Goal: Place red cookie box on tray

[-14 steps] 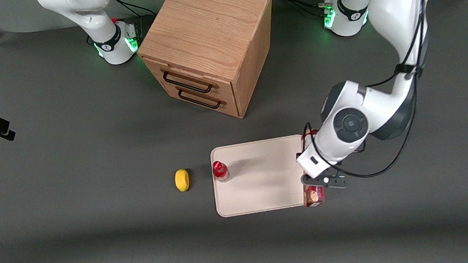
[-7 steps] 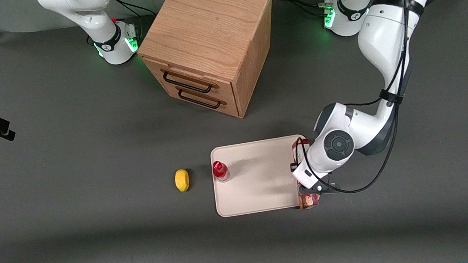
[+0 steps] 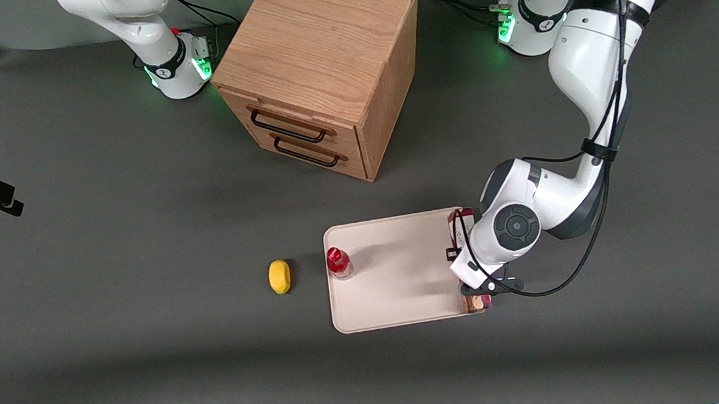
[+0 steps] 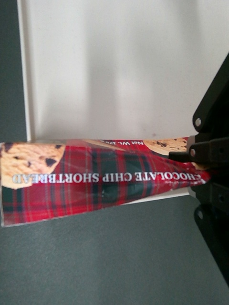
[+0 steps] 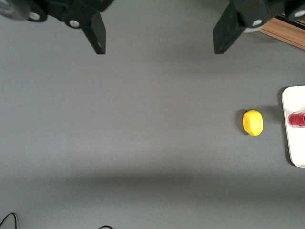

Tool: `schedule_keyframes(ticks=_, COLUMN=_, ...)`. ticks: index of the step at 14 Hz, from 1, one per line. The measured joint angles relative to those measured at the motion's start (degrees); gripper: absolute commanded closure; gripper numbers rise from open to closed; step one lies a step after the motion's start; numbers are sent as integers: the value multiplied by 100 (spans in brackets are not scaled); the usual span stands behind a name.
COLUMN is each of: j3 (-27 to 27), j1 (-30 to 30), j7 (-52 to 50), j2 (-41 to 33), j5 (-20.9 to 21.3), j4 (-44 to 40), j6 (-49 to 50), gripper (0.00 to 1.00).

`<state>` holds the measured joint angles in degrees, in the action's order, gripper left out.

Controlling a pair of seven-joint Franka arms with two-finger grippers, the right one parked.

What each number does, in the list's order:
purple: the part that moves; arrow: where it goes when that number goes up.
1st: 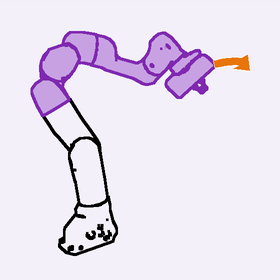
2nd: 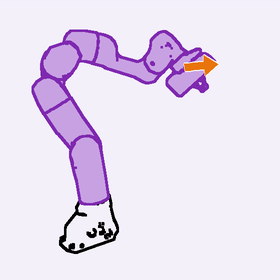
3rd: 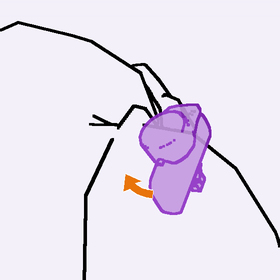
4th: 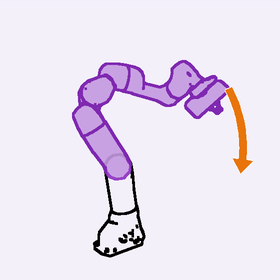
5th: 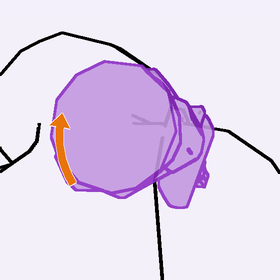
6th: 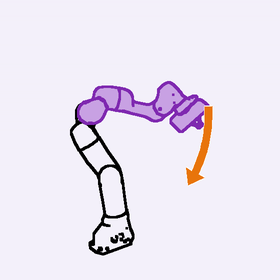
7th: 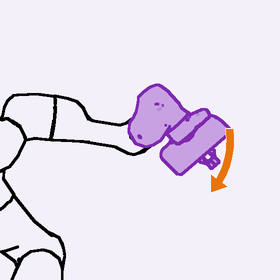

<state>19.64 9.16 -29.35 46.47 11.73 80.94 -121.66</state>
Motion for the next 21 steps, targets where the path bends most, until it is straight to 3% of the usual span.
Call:
schedule_keyframes(ticks=1, j3=6, j1=6, j7=0, j2=0, j5=10, j4=0, j6=27, gripper=1)
schedule_keyframes(ticks=8, j3=6, j1=1, j7=33, j2=-240, j5=41, j4=-62, j6=46, gripper=0)
schedule_keyframes(ticks=13, j3=-317, j1=-308, j7=634, j2=-1471, j5=-90, j4=137, j6=373, gripper=0)
schedule_keyframes(ticks=16, j3=-530, j1=-794, j7=845, j2=-2407, j5=-604, j4=330, j6=1167, gripper=0)
schedule_keyframes(ticks=21, j3=-715, j1=-1448, j7=2202, j2=-3398, j5=-759, j4=477, j6=2335, gripper=0)
